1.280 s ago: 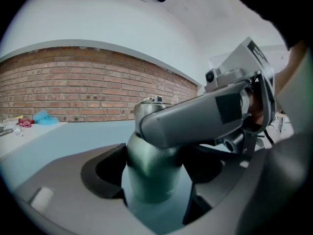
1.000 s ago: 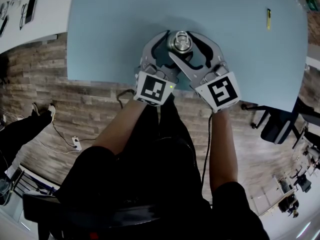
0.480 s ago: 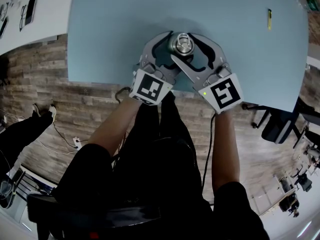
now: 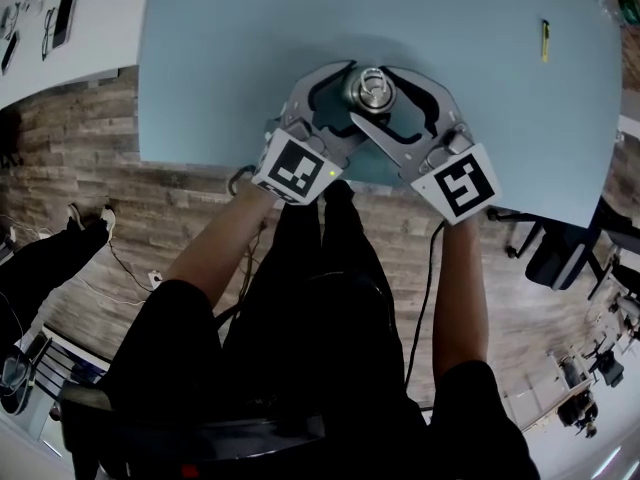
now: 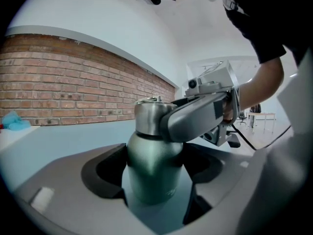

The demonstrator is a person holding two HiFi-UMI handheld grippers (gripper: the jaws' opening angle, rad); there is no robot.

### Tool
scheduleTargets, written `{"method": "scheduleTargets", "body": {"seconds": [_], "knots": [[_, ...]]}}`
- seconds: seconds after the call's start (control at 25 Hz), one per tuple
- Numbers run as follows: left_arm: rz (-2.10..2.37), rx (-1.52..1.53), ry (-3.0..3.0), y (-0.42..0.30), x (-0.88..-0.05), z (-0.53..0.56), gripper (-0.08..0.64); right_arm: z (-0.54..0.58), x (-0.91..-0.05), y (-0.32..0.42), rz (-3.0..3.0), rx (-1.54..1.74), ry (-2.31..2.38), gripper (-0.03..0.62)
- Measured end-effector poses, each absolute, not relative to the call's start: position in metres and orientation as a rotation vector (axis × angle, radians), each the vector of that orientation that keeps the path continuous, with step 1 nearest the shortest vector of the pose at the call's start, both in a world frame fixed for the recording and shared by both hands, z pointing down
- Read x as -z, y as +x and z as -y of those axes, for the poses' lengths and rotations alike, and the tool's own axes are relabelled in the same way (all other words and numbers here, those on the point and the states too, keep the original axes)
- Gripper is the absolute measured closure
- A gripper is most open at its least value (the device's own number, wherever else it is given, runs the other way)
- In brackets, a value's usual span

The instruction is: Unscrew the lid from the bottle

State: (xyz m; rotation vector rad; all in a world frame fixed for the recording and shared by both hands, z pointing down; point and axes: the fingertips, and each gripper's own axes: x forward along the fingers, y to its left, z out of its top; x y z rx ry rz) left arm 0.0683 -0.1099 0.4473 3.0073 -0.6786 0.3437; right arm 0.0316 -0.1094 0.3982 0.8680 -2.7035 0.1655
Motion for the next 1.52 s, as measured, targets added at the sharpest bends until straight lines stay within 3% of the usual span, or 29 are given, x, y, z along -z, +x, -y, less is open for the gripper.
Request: {"method": "scheduleTargets", "body": {"seconds": [0.96,1.52], "knots": [[0.473,-0.361,3.06,0.069,-0.448,0.105,0.206,0.103,-0.4,0.03,2.751,-0.121,0.638,0.333],[0.112,-0.442,3.1,0.07,-0.452,0.099,0.206,0.099,-0.402,0.032,2.756,-0.147,0.305,0.333]]}}
